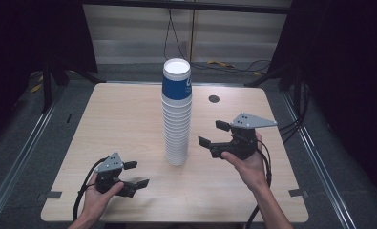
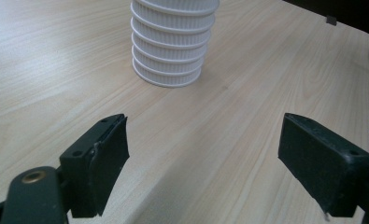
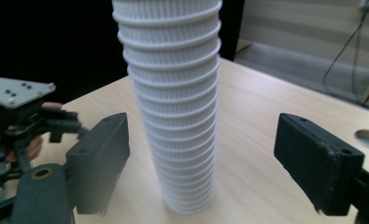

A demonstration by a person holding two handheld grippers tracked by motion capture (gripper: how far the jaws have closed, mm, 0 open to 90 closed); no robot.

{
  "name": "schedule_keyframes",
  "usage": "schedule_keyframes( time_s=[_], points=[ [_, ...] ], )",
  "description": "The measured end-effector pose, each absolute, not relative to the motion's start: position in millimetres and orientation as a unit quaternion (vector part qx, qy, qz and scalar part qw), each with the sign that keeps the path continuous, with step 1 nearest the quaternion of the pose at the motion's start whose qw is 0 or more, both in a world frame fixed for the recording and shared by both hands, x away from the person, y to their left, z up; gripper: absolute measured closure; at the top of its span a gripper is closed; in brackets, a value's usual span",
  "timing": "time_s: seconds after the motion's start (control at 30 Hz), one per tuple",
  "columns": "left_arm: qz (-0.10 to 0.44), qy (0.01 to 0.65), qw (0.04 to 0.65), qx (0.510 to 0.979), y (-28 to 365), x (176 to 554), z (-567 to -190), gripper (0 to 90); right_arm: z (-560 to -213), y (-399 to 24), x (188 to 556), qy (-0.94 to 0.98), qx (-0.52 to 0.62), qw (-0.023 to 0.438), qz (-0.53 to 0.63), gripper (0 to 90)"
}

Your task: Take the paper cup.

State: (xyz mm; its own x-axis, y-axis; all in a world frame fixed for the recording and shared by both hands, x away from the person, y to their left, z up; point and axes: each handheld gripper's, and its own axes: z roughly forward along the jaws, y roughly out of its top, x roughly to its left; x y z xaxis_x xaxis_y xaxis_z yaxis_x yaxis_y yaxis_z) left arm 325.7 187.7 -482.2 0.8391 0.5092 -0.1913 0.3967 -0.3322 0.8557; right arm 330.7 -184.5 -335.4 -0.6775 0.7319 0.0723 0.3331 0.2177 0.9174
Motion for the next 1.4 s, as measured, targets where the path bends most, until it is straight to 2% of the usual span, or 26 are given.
schedule_keyframes(
  time_s=[0.13, 0.43, 0.77, 1.4],
  points=[
    [0.057, 0.276, 0.503, 0.817, 187.0, 326.5, -483.0, 15.9, -329.4, -184.1, 335.7, 0.748, 0.348, 0.189, 0.533, 20.3],
    [0.058, 0.279, 0.504, 0.815, 187.2, 327.4, -484.0, 15.8, -311.2, -173.6, 338.5, 0.755, 0.323, 0.177, 0.543, 13.8],
    [0.049, 0.275, 0.503, 0.818, 185.1, 327.6, -485.5, 15.8, -276.5, -171.6, 351.9, 0.752, 0.303, 0.171, 0.560, 13.8],
    [0.047, 0.274, 0.499, 0.821, 184.8, 327.9, -486.7, 15.9, -222.4, -138.1, 389.6, 0.778, 0.265, 0.159, 0.547, 14.3]
  ],
)
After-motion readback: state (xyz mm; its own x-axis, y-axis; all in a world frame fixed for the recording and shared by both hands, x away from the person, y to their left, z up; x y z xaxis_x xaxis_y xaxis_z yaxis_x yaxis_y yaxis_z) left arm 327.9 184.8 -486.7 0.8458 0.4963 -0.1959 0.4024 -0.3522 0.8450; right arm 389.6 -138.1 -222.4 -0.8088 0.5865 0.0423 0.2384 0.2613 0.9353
